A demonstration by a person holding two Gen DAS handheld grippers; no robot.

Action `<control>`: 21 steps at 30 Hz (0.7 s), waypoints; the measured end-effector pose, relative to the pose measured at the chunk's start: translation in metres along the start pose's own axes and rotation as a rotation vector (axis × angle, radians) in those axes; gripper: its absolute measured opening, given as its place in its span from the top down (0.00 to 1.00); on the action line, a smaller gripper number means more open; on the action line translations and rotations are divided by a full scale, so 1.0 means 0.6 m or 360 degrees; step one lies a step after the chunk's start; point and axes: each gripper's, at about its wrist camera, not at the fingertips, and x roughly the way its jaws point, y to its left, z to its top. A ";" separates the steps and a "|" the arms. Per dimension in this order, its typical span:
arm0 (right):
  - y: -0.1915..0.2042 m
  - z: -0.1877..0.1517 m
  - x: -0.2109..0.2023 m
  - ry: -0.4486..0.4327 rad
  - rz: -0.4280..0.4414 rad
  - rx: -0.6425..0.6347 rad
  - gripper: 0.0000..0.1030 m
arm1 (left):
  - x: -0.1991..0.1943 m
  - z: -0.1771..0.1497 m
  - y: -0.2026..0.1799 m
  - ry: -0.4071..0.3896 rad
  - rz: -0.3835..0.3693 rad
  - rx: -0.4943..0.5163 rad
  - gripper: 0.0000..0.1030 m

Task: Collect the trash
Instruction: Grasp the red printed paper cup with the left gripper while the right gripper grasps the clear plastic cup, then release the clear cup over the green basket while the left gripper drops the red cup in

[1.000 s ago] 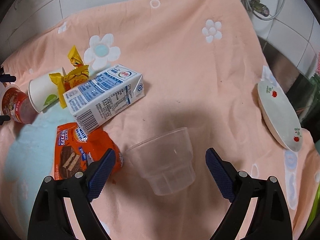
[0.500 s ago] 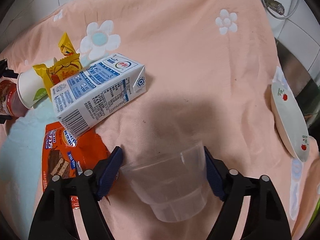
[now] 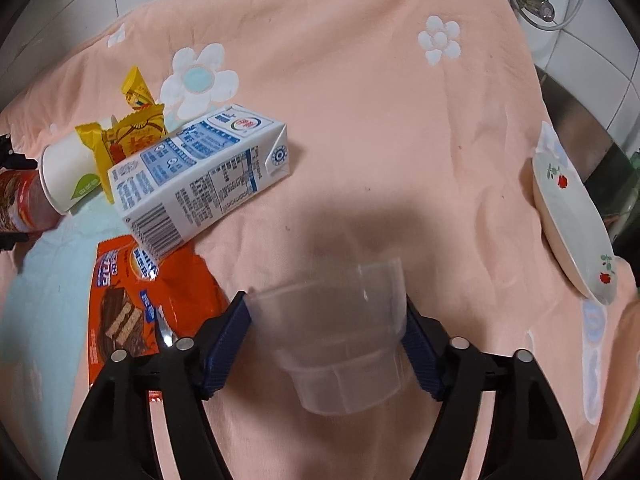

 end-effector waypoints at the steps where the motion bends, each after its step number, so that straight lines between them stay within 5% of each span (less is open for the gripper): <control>1: 0.000 -0.001 -0.002 -0.0006 0.0003 0.0008 0.43 | -0.002 -0.002 -0.002 -0.0006 0.0006 -0.0016 0.23; 21: 0.045 -0.141 -0.186 -0.0219 0.0050 0.0199 0.44 | -0.100 -0.031 -0.096 -0.0165 -0.0089 -0.0305 0.26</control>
